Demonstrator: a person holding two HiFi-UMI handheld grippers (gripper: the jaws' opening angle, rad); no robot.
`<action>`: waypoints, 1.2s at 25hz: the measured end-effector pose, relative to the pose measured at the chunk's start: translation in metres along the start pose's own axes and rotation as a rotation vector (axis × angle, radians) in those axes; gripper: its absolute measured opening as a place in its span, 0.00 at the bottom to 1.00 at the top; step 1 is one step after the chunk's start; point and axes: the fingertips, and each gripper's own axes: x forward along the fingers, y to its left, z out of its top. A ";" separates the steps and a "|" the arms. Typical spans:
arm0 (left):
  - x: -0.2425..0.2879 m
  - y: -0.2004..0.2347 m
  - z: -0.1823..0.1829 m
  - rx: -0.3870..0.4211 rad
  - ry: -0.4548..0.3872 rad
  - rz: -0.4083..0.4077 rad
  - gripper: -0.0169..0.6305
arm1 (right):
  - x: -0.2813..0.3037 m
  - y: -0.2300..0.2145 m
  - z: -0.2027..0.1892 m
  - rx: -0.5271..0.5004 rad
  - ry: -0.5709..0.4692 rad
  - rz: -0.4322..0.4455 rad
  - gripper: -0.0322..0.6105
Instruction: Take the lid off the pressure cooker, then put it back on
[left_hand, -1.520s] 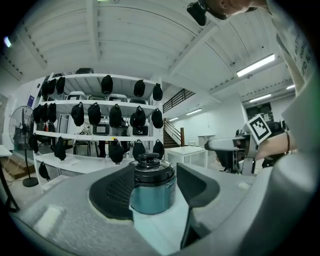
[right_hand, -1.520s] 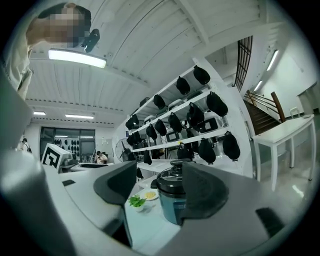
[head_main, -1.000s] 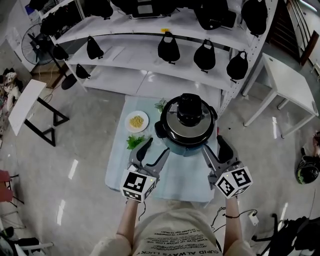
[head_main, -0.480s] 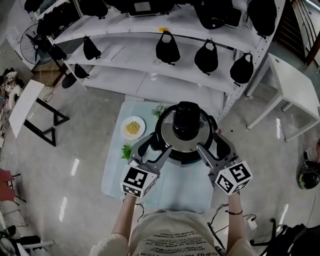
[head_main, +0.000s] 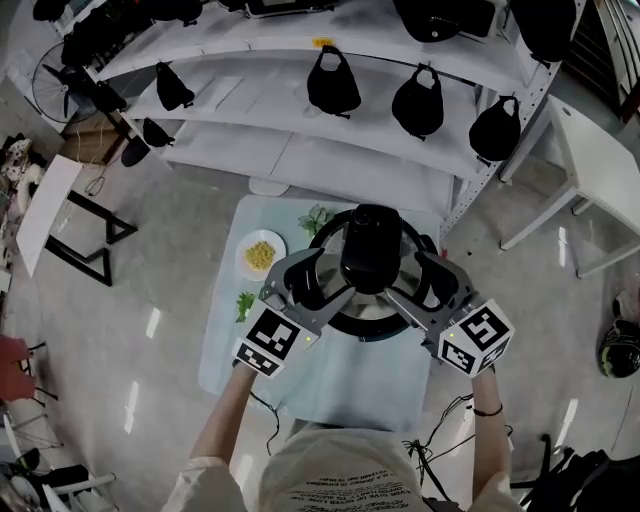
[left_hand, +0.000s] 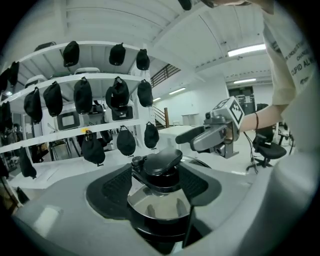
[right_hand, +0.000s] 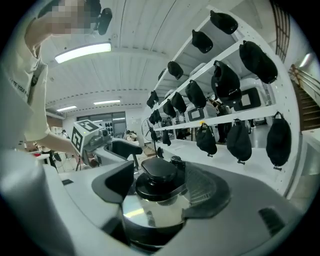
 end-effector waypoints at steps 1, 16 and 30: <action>0.004 0.000 0.000 0.015 0.012 -0.022 0.46 | 0.003 -0.001 0.000 -0.007 0.013 0.019 0.52; 0.042 -0.009 -0.012 0.226 0.157 -0.356 0.47 | 0.036 -0.001 -0.014 -0.149 0.211 0.276 0.53; 0.055 -0.021 -0.011 0.261 0.171 -0.550 0.47 | 0.049 0.003 -0.023 -0.166 0.313 0.390 0.53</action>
